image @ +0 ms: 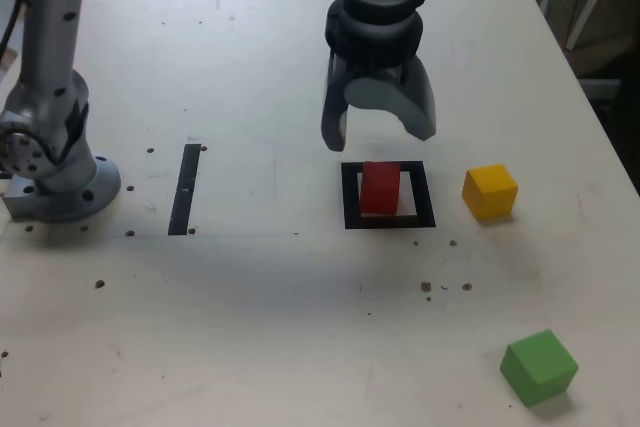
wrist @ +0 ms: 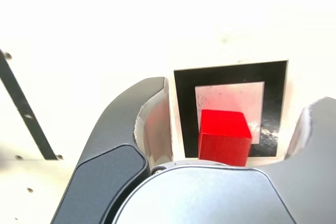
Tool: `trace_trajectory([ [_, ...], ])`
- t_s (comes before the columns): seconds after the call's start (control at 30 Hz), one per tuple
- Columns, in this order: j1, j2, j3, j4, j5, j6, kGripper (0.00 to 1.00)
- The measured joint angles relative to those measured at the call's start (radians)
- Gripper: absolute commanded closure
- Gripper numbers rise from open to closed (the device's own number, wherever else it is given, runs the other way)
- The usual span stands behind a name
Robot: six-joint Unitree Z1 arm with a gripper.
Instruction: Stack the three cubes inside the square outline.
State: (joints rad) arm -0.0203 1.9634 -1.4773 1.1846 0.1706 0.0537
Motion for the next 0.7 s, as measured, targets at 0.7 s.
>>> trace_trajectory([
  [0.7, 0.010, 0.118, -0.354, 0.072, -0.015, 0.701, 0.01],
])
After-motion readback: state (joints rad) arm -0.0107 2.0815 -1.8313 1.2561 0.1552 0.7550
